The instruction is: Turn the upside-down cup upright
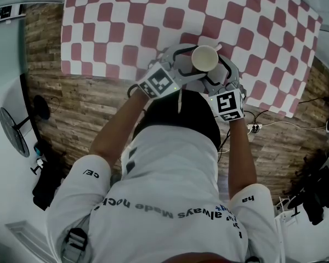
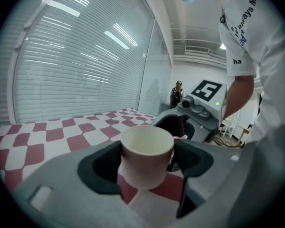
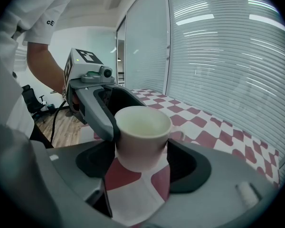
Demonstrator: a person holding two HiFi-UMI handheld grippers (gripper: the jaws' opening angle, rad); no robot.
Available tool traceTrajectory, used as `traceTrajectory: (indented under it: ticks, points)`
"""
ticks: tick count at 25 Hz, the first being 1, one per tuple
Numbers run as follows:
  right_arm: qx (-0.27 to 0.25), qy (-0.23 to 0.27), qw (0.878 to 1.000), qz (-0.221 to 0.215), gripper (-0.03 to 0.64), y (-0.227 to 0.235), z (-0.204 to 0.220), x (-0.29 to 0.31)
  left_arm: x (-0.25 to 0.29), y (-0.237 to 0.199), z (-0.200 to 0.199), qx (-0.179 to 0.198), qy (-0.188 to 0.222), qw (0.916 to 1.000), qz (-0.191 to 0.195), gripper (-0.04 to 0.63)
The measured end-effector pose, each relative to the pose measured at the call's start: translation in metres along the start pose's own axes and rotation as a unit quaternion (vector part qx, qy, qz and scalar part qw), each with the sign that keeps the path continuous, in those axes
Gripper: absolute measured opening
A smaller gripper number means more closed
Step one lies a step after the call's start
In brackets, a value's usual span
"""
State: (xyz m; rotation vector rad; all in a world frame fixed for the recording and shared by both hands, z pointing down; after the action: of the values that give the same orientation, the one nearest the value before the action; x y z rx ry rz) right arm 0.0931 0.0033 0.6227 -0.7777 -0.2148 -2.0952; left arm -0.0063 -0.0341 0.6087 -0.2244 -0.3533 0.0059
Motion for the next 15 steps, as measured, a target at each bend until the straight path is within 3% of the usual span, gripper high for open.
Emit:
traceTrajectory:
  ticks: [15]
  points:
    - [-0.001, -0.014, 1.000, -0.004, 0.342, -0.005, 0.014, 0.007, 0.006, 0.001, 0.015, -0.003, -0.007, 1.0000, -0.002, 0.348]
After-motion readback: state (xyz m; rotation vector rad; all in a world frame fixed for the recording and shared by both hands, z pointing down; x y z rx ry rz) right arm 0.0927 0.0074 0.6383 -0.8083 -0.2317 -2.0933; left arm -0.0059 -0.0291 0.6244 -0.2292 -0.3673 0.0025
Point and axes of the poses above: the fingertips, and each gripper's own axes: x forward along the fingers, y to its right, z out of its underside, the point moved 7 cm from there along -x, backward along the fingers, and after that the axes turned 10 degrees about z, right-handed, at the moved point
